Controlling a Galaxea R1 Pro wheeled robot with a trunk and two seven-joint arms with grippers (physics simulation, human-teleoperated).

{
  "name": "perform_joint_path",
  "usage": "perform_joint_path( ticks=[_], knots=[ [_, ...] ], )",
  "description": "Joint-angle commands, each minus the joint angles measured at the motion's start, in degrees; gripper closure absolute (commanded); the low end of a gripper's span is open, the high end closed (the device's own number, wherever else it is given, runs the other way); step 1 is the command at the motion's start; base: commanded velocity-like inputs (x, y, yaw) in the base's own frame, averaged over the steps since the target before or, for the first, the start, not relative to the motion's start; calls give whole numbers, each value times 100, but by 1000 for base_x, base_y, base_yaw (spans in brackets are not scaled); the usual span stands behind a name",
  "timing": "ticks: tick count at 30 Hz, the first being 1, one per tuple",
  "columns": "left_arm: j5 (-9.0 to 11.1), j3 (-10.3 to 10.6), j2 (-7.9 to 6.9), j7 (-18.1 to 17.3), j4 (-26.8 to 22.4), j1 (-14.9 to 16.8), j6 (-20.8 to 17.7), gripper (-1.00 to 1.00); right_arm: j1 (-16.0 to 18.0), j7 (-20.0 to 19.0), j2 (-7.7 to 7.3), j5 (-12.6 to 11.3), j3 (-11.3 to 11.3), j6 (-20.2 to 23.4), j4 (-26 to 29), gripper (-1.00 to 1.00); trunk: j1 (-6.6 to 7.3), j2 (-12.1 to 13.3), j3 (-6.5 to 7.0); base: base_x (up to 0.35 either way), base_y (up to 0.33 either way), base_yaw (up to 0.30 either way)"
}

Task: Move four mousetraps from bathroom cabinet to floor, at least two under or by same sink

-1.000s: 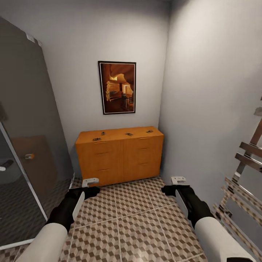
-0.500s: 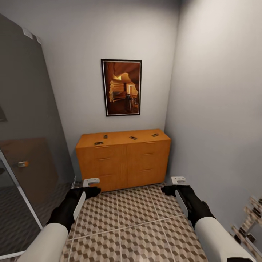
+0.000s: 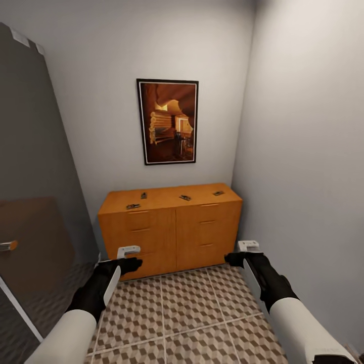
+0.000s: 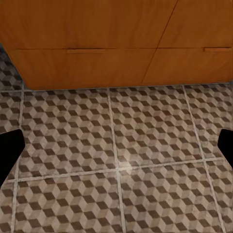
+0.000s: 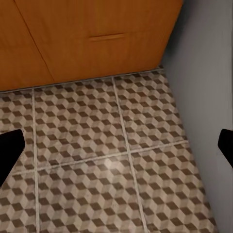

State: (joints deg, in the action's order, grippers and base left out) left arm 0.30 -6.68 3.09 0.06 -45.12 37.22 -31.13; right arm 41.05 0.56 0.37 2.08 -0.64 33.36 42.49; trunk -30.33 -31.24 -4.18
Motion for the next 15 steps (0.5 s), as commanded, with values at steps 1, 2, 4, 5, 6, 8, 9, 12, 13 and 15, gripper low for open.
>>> perform_joint_path(
  ticks=[1,2,4,5,6,8,9,12,13,15],
  knots=[
    [4,-20,9,-5,-8,4,-26,-100,19,47,8,1,-7,34,17,-100,-6,-10,-12,328,0,0],
    [4,-20,11,-7,-7,4,-24,-100,24,65,9,-8,-7,35,18,-100,-6,-10,-12,328,0,0],
    [5,-19,15,-11,-8,4,-20,-100,33,107,12,-24,-4,37,8,-100,-6,-10,-12,328,0,0],
    [5,-18,17,-12,-8,4,-19,-100,35,115,13,-28,-1,36,2,-100,-6,-10,-12,328,0,0],
    [2,-18,20,-11,-7,4,-18,-100,38,126,14,-33,2,34,-8,-100,-6,-10,-12,328,0,0],
    [-7,-18,23,-2,-6,4,-17,-100,42,124,15,-44,3,32,-23,-100,-6,-10,-12,328,0,0],
    [-8,-18,23,-1,-6,4,-16,-100,42,123,15,-47,4,32,-24,-100,-6,-10,-12,328,0,0],
    [-11,-20,24,2,-6,4,-19,-100,43,121,12,-52,9,29,-28,-100,-6,-10,-12,328,0,0],
    [-12,-20,24,2,-6,4,-20,-100,43,120,13,-52,11,28,-28,-100,-6,-10,-12,328,0,0],
    [-9,-18,29,-2,-6,4,-19,-100,44,123,13,-47,16,24,-29,-100,-6,-10,-12,328,0,0]
  ],
)
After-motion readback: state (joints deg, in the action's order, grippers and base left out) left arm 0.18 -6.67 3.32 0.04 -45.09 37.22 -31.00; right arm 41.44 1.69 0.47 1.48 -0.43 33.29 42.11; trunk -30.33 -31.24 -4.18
